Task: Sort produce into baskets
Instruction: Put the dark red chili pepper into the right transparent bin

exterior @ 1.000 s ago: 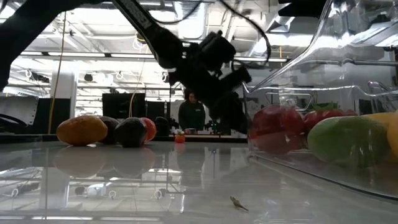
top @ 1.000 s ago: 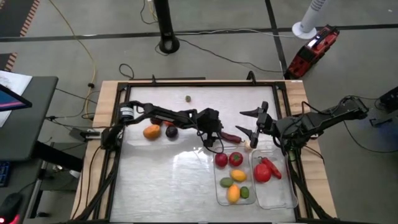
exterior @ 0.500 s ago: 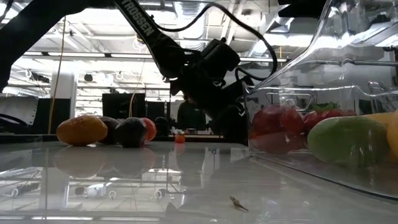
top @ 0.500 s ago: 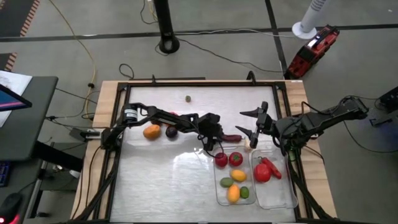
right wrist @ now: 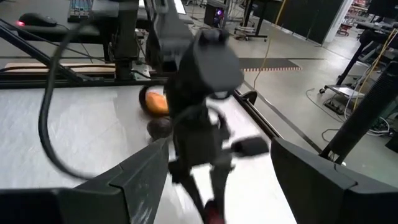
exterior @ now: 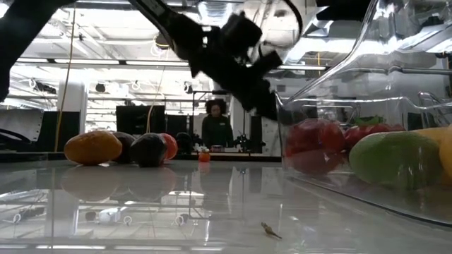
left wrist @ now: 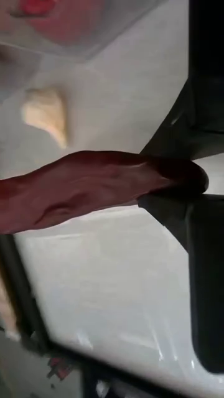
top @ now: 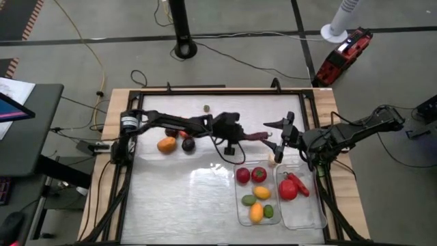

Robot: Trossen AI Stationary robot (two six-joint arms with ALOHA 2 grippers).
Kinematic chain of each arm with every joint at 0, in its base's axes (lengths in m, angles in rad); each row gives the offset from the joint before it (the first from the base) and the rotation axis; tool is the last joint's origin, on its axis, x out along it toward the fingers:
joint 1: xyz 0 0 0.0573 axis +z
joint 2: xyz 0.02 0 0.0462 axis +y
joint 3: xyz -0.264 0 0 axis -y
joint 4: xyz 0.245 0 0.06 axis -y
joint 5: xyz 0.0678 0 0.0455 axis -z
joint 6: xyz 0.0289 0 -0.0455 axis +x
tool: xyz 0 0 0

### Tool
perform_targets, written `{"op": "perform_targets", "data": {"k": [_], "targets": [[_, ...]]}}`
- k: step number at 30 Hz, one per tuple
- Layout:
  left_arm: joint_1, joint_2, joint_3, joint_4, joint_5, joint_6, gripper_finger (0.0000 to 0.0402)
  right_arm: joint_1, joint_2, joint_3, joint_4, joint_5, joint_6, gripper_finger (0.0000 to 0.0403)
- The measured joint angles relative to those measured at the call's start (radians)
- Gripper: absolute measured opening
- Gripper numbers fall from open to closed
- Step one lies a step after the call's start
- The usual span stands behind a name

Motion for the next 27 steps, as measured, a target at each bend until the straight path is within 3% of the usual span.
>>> {"op": "perform_targets", "data": {"k": [7, 13, 18, 27], "targets": [[-0.05, -0.119, 0.0, -0.049, 0.089, -0.02, 0.0066, 0.0, -0.001, 0.0, -0.013, 0.009, -0.003, 0.0311], [-0.169, -0.108, 0.014, -0.017, 0.064, -0.094, 0.0061, 0.0, -0.04, 0.0, -0.013, 0.033, -0.005, 0.0311], [-0.227, -0.027, 0.156, -0.115, 0.035, -0.114, 0.0061, 0.004, -0.098, 0.0, -0.012, 0.035, -0.003, 0.0311], [-0.23, 0.225, 0.544, -0.302, 0.048, -0.143, 0.0061, 0.037, -0.127, 0.0, -0.025, 0.036, -0.003, 0.0311]]}}
